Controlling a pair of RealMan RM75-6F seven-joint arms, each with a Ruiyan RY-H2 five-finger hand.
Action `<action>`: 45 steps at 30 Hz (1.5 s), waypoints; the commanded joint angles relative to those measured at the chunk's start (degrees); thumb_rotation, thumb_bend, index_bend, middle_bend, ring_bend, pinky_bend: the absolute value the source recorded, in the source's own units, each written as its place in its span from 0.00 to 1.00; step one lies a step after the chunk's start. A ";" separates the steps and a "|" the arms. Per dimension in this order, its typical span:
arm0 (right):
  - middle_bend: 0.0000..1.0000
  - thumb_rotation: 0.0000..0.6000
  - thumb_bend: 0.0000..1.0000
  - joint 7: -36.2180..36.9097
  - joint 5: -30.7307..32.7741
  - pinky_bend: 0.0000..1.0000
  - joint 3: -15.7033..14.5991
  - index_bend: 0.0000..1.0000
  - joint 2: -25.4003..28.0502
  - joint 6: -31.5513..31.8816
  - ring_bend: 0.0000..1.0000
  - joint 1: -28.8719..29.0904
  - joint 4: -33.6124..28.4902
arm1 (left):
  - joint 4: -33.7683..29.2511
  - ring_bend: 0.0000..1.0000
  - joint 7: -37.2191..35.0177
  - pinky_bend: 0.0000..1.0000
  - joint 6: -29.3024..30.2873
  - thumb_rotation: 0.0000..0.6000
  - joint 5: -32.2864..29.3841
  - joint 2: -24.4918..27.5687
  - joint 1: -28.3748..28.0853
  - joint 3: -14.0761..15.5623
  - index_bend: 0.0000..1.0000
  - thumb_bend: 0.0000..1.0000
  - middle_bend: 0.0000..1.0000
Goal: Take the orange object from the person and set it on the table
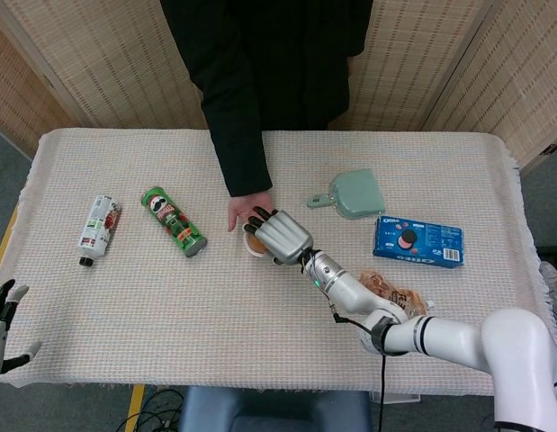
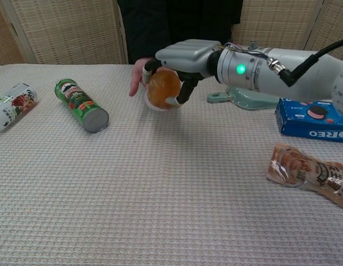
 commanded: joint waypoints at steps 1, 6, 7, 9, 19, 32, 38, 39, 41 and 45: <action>0.33 1.00 0.58 -0.30 -0.29 0.55 -0.13 0.47 -0.36 1.13 0.25 0.11 0.26 | 0.26 0.10 -0.26 0.21 0.01 1.00 -0.03 -0.02 0.08 -0.02 0.14 0.22 0.07; 0.42 1.00 0.67 0.48 -0.59 0.69 0.04 0.59 -1.03 3.38 0.37 -0.17 1.19 | 0.50 0.10 -0.87 0.21 -0.17 1.00 -0.07 0.16 0.12 -0.07 0.14 0.22 0.06; 0.43 1.00 0.68 1.09 -0.95 0.70 0.11 0.61 -1.08 3.95 0.39 -0.31 1.17 | 0.51 0.10 -0.93 0.21 -0.15 1.00 -0.07 0.19 0.15 -0.09 0.14 0.22 0.06; 0.47 1.00 0.73 2.43 -2.12 0.75 0.18 0.65 -0.71 5.46 0.45 -0.78 0.71 | 0.47 0.10 -1.05 0.21 -0.05 1.00 -0.10 0.21 0.21 -0.16 0.14 0.22 0.06; 0.51 1.00 0.75 7.37 -6.73 0.80 -0.09 0.68 9.77 12.31 0.52 -5.89 -10.73 | -0.53 0.10 -0.75 0.21 -0.01 1.00 0.49 0.75 -0.01 -0.36 0.14 0.22 0.06; 0.50 1.00 0.74 9.90 -3.88 0.80 -6.31 0.68 12.79 9.56 0.52 -11.76 -7.27 | -2.07 0.10 1.23 0.22 0.37 1.00 2.61 0.25 -0.78 -0.53 0.14 0.22 0.06; 0.45 1.00 0.72 12.83 -3.52 0.77 -7.71 0.68 5.80 5.53 0.50 -10.97 2.26 | -2.31 0.10 1.94 0.22 0.49 1.00 3.58 -0.26 -1.15 -0.57 0.14 0.22 0.06; 0.44 1.00 0.72 13.55 -3.37 0.75 -7.82 0.67 4.45 4.58 0.48 -10.73 4.16 | -2.39 0.10 2.09 0.22 0.31 1.00 3.55 -0.31 -1.23 -0.55 0.14 0.22 0.06; 0.42 1.00 0.71 14.20 -3.11 0.71 -8.06 0.63 2.54 2.88 0.45 -10.27 6.95 | -2.39 0.10 2.26 0.22 0.00 1.00 3.45 -0.40 -1.37 -0.52 0.14 0.22 0.06; 0.31 1.00 0.65 13.68 -2.71 0.52 -8.65 0.33 0.47 0.03 0.35 -9.47 10.38 | -2.10 0.10 2.34 0.22 -0.45 1.00 3.14 -0.62 -1.58 -0.56 0.14 0.22 0.06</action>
